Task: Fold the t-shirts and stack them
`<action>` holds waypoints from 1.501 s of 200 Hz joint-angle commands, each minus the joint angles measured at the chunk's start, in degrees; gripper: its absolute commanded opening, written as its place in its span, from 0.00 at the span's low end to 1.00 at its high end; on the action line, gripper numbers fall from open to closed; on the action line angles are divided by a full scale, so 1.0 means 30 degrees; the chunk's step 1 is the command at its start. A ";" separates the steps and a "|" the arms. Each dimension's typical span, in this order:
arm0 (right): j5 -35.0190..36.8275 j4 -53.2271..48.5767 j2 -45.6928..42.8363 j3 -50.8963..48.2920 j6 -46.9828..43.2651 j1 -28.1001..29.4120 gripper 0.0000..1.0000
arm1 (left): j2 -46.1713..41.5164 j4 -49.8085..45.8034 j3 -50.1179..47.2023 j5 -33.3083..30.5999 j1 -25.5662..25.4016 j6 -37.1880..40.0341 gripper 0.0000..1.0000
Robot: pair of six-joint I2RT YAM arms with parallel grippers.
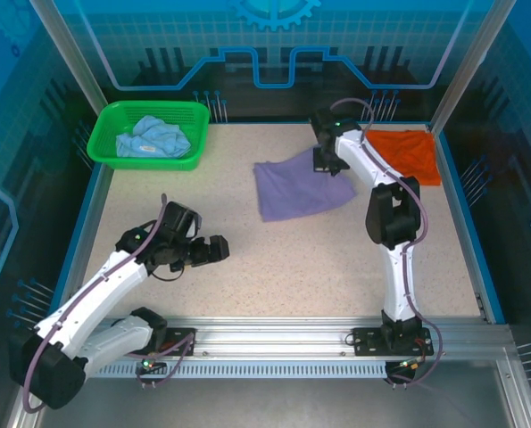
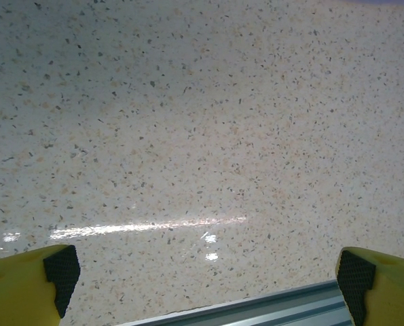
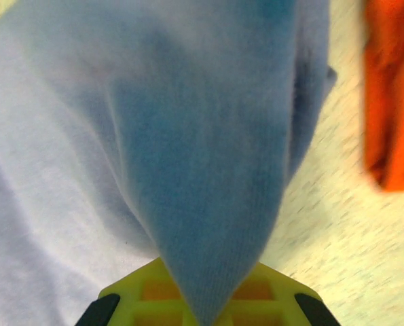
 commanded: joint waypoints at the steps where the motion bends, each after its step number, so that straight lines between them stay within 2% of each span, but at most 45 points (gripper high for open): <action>1: 0.2213 -0.2602 0.0934 0.2819 -0.2882 -0.0293 0.00 | 0.0631 -0.0812 0.0874 -0.0683 0.0221 0.0654 0.99; 73: 0.4037 -0.3357 0.0584 0.6591 -0.6874 -0.1959 0.00 | 0.2168 -0.1076 0.1156 -0.1108 0.0516 0.1169 0.99; 90: 0.4192 -0.2965 0.0461 0.6584 -0.7712 -0.2357 0.00 | 0.2383 -0.1103 0.1187 -0.1174 0.0523 0.1262 0.99; 159: 0.2950 -0.2792 0.0712 0.7695 -0.8186 -0.3834 0.00 | 0.3274 -0.0974 0.1041 -0.1124 0.0537 0.1252 0.99; 300: 0.3354 -0.2450 0.0516 0.8219 -0.8660 -0.5434 0.00 | 0.4403 -0.0946 0.1154 -0.1253 0.0537 0.1526 0.99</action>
